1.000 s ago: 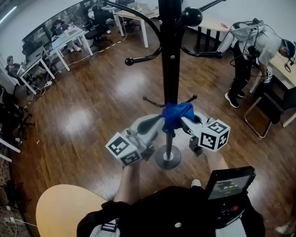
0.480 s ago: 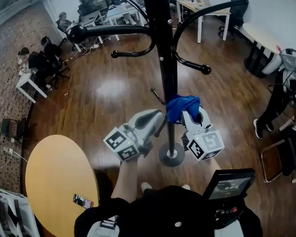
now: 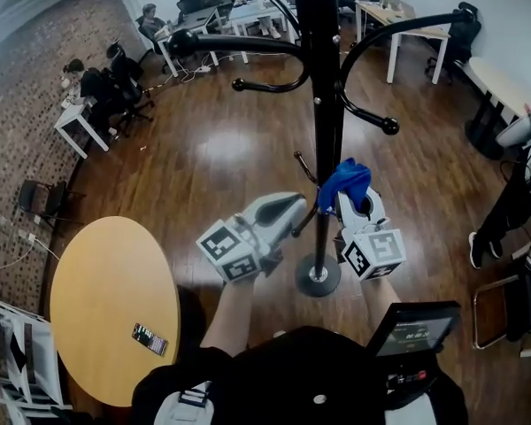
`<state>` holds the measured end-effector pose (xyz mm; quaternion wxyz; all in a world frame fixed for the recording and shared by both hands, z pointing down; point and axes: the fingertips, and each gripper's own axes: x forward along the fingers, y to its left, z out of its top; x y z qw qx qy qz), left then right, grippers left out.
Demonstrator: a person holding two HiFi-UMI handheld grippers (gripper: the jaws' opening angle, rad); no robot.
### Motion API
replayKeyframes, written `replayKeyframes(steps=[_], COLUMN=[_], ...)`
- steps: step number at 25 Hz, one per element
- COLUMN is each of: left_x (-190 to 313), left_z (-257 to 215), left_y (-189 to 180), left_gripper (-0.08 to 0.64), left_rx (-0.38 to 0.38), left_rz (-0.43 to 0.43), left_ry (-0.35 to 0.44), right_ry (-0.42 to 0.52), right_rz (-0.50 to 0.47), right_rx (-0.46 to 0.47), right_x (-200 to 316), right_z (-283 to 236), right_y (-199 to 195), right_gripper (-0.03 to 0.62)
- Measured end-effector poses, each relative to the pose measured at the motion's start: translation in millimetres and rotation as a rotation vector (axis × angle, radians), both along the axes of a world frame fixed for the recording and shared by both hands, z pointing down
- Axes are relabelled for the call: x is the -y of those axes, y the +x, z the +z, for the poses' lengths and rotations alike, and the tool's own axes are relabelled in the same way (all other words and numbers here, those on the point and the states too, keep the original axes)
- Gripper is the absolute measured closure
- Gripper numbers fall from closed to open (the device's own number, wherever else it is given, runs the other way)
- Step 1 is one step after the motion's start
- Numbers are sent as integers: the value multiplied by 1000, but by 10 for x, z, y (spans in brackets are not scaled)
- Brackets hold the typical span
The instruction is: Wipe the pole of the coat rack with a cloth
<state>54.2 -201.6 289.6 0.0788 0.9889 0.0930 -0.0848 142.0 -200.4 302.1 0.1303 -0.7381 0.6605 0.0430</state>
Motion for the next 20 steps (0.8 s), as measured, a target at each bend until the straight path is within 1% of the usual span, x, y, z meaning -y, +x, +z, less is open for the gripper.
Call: replayKeyframes(steps=[2, 3, 5, 7, 10, 13, 15, 17, 20], left_x=[-23, -25, -30, -48, -55, -52, -38, -5, 41], left_z=[-16, -19, -28, -45, -48, -80, -121, -154, -162], left_y=[10, 10, 3, -1, -40, -111, -145, -172, -189], left_gripper=[558, 558, 558, 558, 558, 558, 558, 558, 558], left_rx=[-3, -4, -5, -7, -10, -25, -40, -51, -52], left_rz=[16, 20, 27, 39, 43, 39, 33, 25, 18], left_ry=[14, 18, 25, 33, 38, 47, 50, 49, 46], right_ry=[-22, -24, -14, 17, 88, 175, 195, 197, 197], right_rz=[-56, -69, -67, -58, -63, -66, -50, -43, -18], right_rx=[-3, -8, -20, -32, -85, -178, -227, -222, -237], right_x=[164, 229, 315, 354, 360, 340, 345, 363, 336], right_z=[75, 87, 35, -130, -579, -1243, -1549, -1609, -1487], right_y=[-66, -85, -79, -29, 5, -58, -66, -29, -23], right_gripper=[572, 571, 572, 572, 572, 571, 571, 571, 571])
